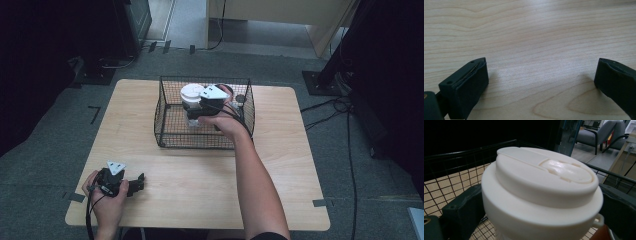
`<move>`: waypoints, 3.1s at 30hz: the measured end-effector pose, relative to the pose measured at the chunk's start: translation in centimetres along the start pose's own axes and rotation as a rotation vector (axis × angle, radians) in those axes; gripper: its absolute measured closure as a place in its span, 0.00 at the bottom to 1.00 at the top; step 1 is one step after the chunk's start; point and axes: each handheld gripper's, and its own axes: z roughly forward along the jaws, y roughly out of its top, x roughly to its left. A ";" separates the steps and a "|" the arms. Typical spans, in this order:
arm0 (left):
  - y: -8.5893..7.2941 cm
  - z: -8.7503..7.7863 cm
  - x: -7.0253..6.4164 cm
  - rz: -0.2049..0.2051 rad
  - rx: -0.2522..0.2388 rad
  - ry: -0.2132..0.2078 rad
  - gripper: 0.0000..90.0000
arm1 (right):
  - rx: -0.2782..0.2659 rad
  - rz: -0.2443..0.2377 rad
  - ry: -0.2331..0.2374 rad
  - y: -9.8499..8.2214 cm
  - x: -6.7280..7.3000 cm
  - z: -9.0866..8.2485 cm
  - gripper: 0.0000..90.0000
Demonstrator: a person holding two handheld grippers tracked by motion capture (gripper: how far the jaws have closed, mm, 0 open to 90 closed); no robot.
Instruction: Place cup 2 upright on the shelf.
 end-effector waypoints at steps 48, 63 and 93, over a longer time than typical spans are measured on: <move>0.0 0.0 0.0 -0.001 -0.002 0.000 0.00 | -0.087 0.076 -0.132 0.1 2.0 -11.7 0.03; 0.0 0.0 0.0 0.000 -0.001 0.000 0.00 | -0.092 0.083 -0.176 -2.9 2.3 -16.3 0.04; 0.0 0.0 0.0 0.000 -0.001 0.000 0.00 | -0.088 0.174 -0.262 -10.6 -0.3 -25.5 0.00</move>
